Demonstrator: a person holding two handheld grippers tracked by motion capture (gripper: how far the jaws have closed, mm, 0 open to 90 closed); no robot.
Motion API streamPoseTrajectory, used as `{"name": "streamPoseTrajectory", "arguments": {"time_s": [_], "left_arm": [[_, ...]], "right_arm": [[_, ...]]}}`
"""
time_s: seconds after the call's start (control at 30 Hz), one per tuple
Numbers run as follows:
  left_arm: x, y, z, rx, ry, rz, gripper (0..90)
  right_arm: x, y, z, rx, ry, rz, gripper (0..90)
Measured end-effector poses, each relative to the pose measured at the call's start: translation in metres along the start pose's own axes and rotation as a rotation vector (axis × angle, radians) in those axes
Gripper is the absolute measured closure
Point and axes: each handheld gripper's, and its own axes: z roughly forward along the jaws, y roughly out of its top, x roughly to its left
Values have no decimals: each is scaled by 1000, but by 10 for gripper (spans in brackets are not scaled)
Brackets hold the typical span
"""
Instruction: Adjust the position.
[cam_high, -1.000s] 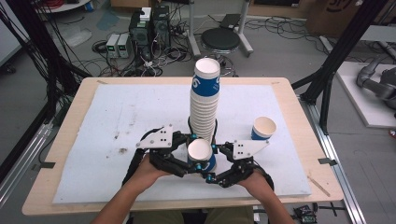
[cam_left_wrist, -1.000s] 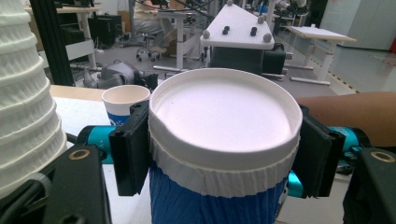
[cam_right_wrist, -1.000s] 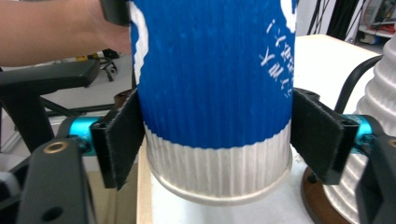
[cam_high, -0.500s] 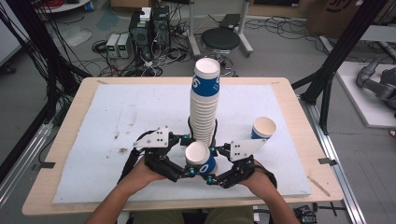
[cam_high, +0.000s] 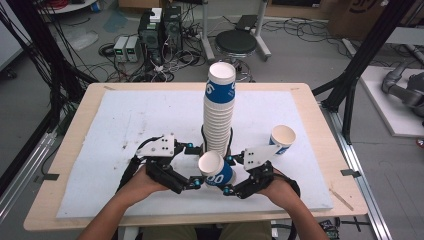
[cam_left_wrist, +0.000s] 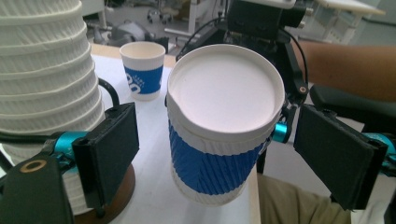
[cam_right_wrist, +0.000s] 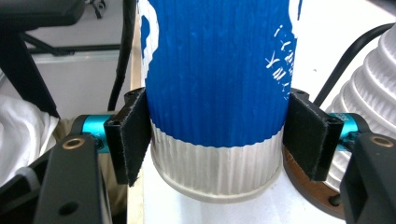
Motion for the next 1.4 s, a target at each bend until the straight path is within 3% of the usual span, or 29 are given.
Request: {"name": "streamPoseTrajectory", "arguments": {"time_s": [0.43,0.87,1.07,1.23,1.4], "left_arm": [[6,13,2,138,-25,13,142],[11,19,16,266,-55,14,151],[12,17,20,293,-62,8,192],[13,15,22,308,-94,7,286],[13,14,22,292,-86,12,299]], "right_arm": [[-4,24,6,212,-10,-103,299],[-3,42,18,368,11,-149,299],[-2,46,18,395,15,-154,299],[-1,46,18,402,15,-163,299],[-2,44,17,404,13,-161,297]]}}
